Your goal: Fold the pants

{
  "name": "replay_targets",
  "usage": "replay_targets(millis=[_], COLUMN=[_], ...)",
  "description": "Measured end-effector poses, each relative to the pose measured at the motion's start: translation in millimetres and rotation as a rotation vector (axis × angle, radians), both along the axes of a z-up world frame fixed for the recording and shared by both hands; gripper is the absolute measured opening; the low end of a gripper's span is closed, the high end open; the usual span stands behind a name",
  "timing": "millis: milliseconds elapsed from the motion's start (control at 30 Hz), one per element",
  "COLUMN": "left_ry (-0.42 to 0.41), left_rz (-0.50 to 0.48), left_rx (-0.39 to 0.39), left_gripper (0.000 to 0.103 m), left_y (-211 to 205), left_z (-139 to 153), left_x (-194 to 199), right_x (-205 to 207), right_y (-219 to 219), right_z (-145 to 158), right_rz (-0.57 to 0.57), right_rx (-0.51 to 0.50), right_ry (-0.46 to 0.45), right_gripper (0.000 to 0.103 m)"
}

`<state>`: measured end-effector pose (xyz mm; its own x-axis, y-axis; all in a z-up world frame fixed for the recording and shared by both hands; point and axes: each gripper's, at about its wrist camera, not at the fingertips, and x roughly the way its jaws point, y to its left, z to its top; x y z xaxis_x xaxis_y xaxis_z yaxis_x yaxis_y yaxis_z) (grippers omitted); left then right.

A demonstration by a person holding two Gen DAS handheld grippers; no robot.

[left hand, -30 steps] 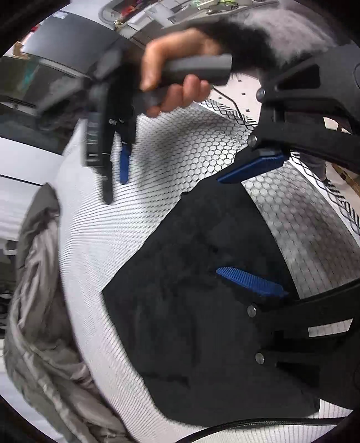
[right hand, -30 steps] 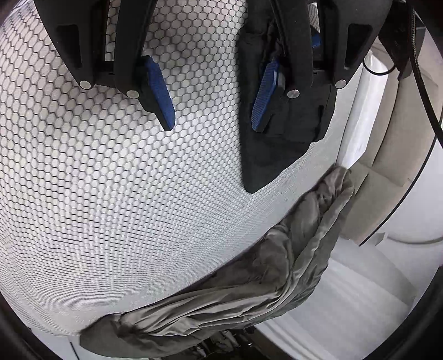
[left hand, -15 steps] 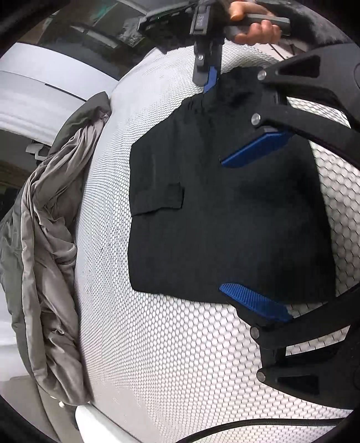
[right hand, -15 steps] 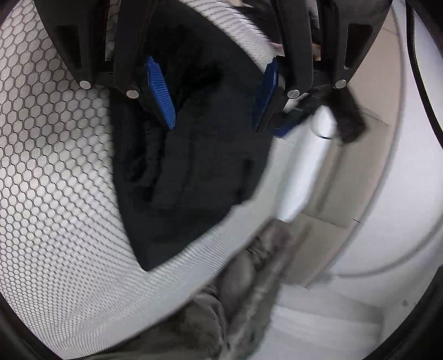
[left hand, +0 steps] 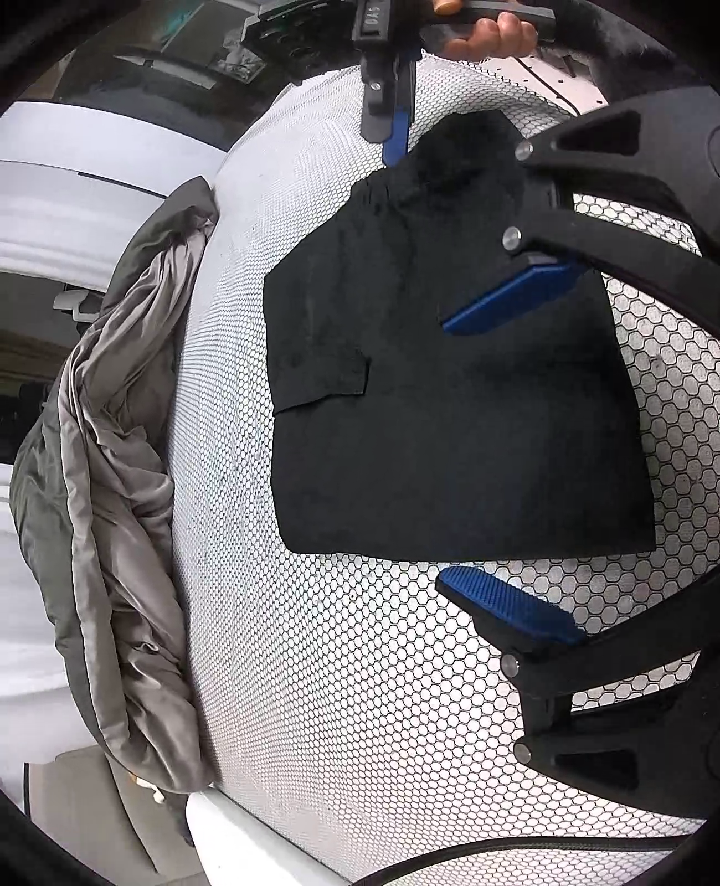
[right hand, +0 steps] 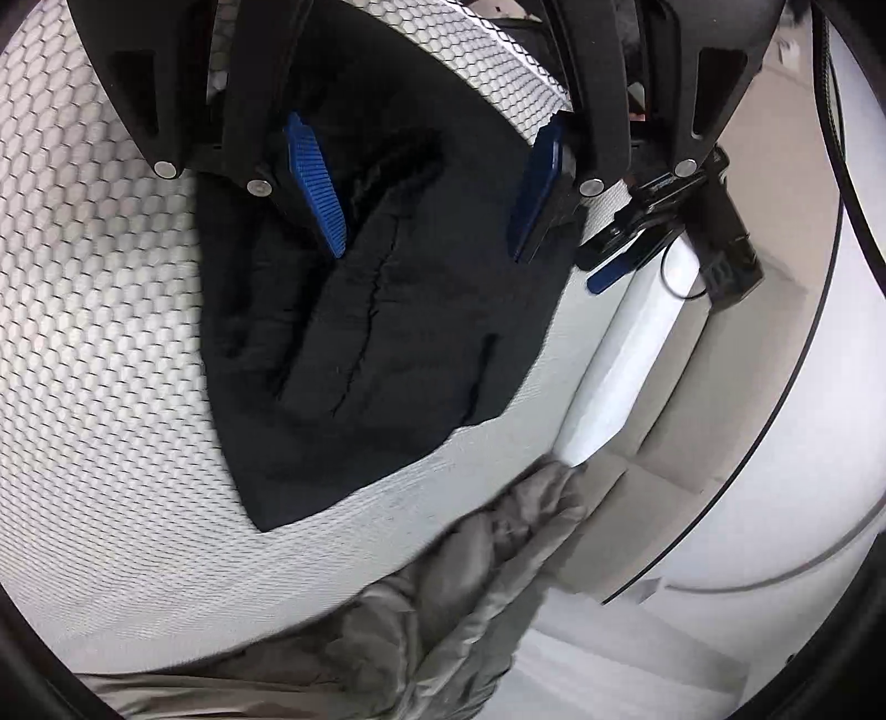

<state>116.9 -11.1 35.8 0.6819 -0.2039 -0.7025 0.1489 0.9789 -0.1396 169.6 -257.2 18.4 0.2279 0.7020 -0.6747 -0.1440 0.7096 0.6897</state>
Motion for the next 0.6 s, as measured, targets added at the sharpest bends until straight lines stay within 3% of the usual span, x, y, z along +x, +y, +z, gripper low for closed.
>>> replay_targets(millis=[233,433,600], left_ry=[0.007,0.01,0.018], left_rz=[0.005,-0.001,0.017], left_rx=[0.009,0.025,0.021], left_gripper=[0.084,0.084,0.084], left_y=[-2,-6,-6], left_z=[-3,-6,-8], left_x=[4,5,8], right_x=[-5,-3,0], right_y=[-8,-1,-3], right_z=[6,-8,-9], right_rz=[0.001,-0.009,-0.03], right_rx=[0.104,0.019,0.101], right_ry=[-0.007,0.07,0.078], right_gripper=[0.062,0.062,0.062])
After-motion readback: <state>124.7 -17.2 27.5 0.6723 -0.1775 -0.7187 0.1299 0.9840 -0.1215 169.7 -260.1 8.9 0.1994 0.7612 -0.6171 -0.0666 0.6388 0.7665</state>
